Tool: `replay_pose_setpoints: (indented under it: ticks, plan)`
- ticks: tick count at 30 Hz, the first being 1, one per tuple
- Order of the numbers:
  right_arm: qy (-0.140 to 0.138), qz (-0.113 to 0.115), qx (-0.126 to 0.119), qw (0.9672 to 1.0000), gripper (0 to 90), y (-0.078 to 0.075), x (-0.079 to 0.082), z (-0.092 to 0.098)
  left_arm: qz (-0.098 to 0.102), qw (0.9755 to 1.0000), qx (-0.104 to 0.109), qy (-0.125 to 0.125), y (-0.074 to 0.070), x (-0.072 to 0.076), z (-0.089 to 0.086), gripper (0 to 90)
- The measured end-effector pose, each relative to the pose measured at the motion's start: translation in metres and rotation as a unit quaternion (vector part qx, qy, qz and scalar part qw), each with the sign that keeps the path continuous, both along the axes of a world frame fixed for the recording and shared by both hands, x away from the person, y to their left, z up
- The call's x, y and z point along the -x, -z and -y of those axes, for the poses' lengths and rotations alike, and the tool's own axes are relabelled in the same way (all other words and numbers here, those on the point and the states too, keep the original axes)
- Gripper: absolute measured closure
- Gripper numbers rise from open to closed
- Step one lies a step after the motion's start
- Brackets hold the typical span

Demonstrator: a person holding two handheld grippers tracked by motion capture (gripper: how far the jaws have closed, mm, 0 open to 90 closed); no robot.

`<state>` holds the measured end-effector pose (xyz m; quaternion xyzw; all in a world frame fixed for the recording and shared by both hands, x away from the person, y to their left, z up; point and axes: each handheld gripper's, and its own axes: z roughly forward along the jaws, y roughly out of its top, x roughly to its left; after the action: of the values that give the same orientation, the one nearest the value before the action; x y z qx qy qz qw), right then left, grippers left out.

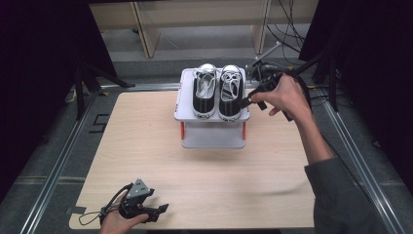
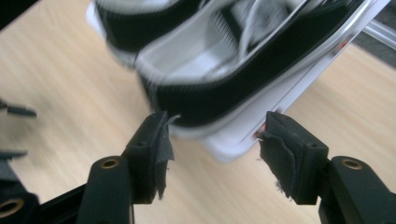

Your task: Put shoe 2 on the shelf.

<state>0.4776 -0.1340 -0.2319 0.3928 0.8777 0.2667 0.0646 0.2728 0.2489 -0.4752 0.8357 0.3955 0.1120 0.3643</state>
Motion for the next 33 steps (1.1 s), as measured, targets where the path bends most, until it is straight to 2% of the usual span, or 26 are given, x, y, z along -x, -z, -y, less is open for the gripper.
replay_pose_setpoints:
  ticks: [2,4,6,10,11,12,13,16,17,19,20,21,26,27,33]
  plan:
    - [-0.016,0.005,0.003,0.9999,41.6,0.009,0.009,0.001,-0.001,1.0,0.0,-0.001,0.0,0.0,0.0,22.2]
    - [-0.011,0.005,0.0,0.9999,41.0,0.017,0.016,0.001,-0.002,1.0,0.0,-0.001,0.001,0.0,0.0,22.2]
    - [-0.013,0.011,0.012,0.9998,40.8,0.024,0.02,0.0,-0.005,1.0,0.002,-0.005,0.001,0.0,0.0,22.2]
    - [-0.02,0.018,0.025,0.9993,40.8,0.035,0.021,-0.005,-0.006,1.0,0.004,-0.005,0.001,0.0,0.0,22.2]
    - [-0.014,0.01,0.024,0.9996,40.9,0.039,0.021,-0.007,-0.004,0.9999,0.008,-0.005,0.001,0.0,0.0,22.2]
    - [-0.02,0.014,0.029,0.9993,41.2,0.042,0.019,-0.01,-0.005,1.0,-0.005,0.005,-0.001,0.0,-0.002,22.2]
    - [-0.018,0.009,0.037,0.9991,41.8,0.044,0.019,-0.013,-0.001,1.0,0.006,-0.003,0.001,0.0,-0.001,22.2]
    - [-0.017,0.02,0.056,0.9981,42.1,0.05,0.015,-0.019,-0.003,1.0,-0.003,0.003,-0.001,-0.001,-0.002,22.2]
    - [-0.013,0.019,0.057,0.9981,42.6,0.052,0.014,-0.021,-0.001,1.0,0.0,-0.006,0.0,-0.001,-0.001,22.2]
    - [-0.014,0.03,0.067,0.9972,43.9,0.054,0.011,-0.023,-0.003,1.0,0.0,-0.007,0.0,-0.001,-0.002,22.2]
    - [0.0,0.03,0.067,0.9973,42.9,0.054,0.011,-0.024,-0.004,1.0,0.001,-0.009,0.001,-0.001,-0.002,22.2]
    - [-0.002,0.032,0.07,0.997,42.7,0.054,0.01,-0.024,-0.002,1.0,0.0,-0.007,0.001,-0.001,-0.002,22.2]
    - [-0.001,0.024,0.063,0.9978,42.9,0.054,0.008,-0.023,-0.002,1.0,-0.003,-0.006,0.001,-0.002,-0.002,22.2]
    - [-0.001,0.026,0.063,0.9977,42.9,0.053,0.008,-0.023,-0.004,0.9999,0.001,-0.01,0.001,-0.001,-0.001,22.2]
    - [-0.002,0.028,0.059,0.9979,43.9,0.052,0.007,-0.025,-0.001,1.0,-0.003,-0.008,0.001,-0.001,-0.003,22.2]
